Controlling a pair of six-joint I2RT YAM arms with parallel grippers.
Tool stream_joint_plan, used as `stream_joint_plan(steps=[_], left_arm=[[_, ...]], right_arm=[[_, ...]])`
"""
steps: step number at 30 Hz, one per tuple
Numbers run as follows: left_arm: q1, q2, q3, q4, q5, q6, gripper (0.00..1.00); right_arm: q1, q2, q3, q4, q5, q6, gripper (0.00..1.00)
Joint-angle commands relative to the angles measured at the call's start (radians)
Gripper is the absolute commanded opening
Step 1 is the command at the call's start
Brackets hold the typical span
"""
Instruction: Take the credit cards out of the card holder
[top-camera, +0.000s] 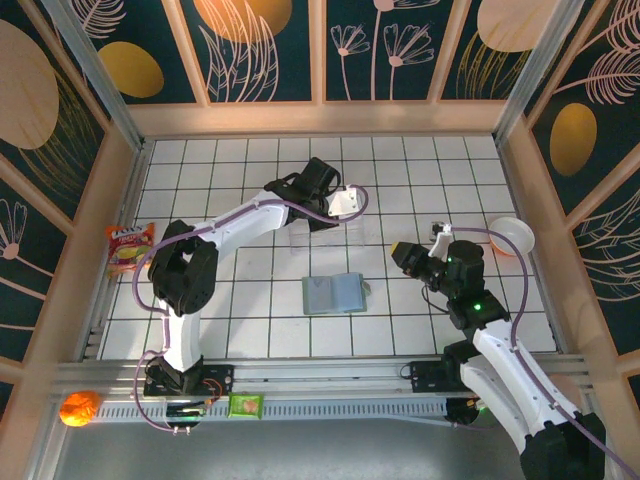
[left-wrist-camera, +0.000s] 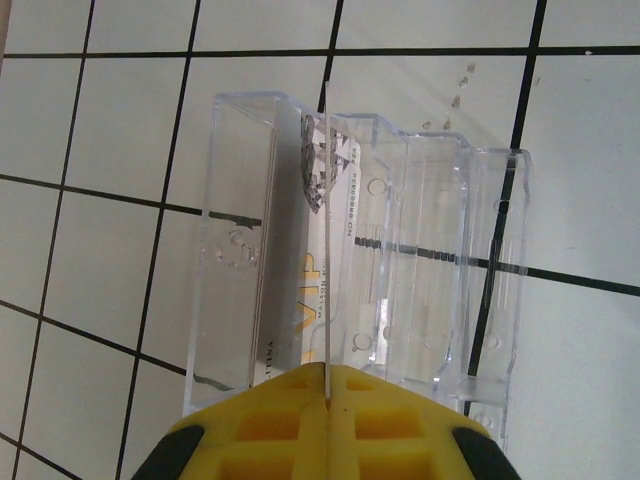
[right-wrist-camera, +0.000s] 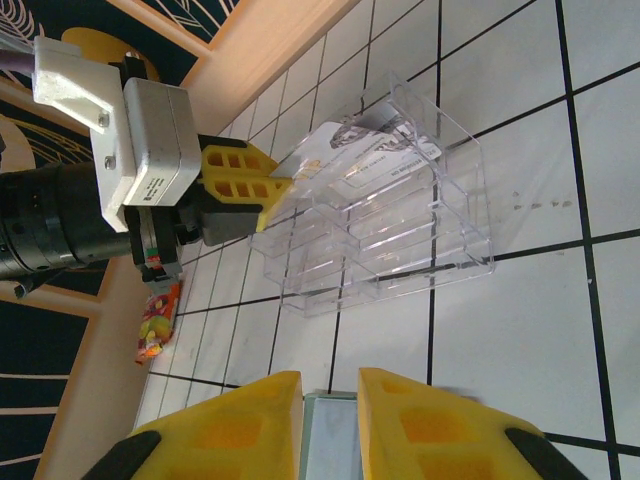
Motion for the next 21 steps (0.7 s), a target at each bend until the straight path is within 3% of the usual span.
stream_joint_plan(steps=[1, 16, 18, 21], left_arm=[[-0.006, 0.006, 0.036, -0.046, 0.019, 0.004, 0.0], [-0.005, 0.042, 0.039, -0.033, 0.004, -0.018, 0.0], [-0.006, 0.042, 0.04, -0.017, -0.01, -0.038, 0.16], [-0.005, 0.03, 0.041, 0.013, -0.032, -0.072, 0.31]], right_arm=[[-0.007, 0.002, -0.003, 0.03, -0.014, 0.006, 0.22], [-0.006, -0.007, -0.004, 0.019, -0.016, 0.002, 0.22], [-0.007, -0.009, -0.006, 0.019, -0.015, 0.003, 0.22], [-0.006, -0.009, -0.01, 0.023, -0.019, 0.004, 0.22]])
